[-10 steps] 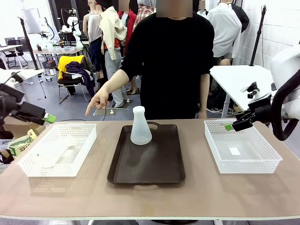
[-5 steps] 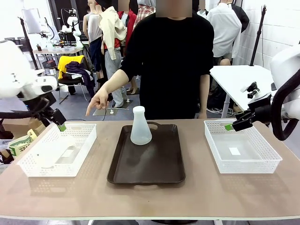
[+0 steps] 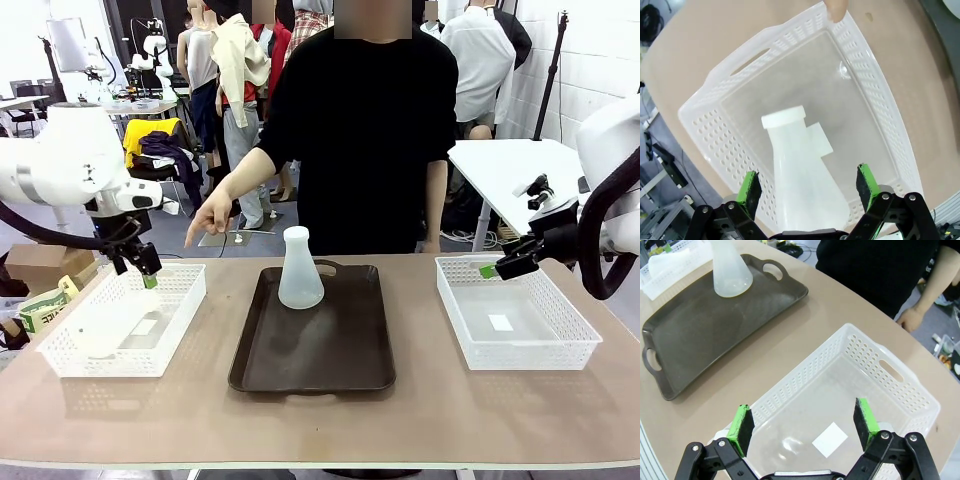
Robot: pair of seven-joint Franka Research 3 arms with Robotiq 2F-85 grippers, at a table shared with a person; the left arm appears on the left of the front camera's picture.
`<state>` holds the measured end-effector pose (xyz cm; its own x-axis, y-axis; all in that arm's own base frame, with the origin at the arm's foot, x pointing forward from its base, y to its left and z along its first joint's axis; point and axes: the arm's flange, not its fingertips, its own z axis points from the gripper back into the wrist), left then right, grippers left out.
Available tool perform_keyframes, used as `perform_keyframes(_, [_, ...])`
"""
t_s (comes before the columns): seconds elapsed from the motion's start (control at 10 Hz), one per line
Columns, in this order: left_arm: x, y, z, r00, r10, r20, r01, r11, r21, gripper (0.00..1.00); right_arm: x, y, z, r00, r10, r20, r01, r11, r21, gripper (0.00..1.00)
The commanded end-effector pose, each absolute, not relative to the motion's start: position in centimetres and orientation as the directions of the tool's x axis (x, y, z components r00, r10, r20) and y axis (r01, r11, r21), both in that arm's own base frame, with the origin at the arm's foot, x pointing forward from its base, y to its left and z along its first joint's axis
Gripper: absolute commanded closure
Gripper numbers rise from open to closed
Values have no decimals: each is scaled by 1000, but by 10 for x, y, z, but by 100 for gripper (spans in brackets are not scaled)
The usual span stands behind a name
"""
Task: Prepare the laboratory tools.
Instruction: Pick up the Big flask that the person points to.
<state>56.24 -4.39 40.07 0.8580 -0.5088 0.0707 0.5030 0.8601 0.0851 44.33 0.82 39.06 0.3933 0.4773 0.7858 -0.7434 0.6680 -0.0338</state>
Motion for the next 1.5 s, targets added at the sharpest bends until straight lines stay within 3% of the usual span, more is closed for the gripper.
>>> perform_keyframes(0.0, [576, -43, 387, 871, -489, 54, 482, 870, 104, 0, 443, 7, 390, 395, 484, 781, -746, 665, -36, 0])
perform_keyframes(1.0, [609, -33, 328, 890, -455, 16, 452, 888, 79, 0, 443, 7, 390, 395, 484, 781, -746, 665, -36, 0])
perform_keyframes(1.1, [608, -32, 328, 890, -457, 17, 454, 888, 79, 9, 443, 7, 390, 395, 484, 781, -746, 665, -36, 0])
perform_keyframes(1.4, [602, -32, 333, 892, -451, 2, 450, 889, 81, 64, 443, 7, 390, 395, 484, 781, -746, 665, -36, 0])
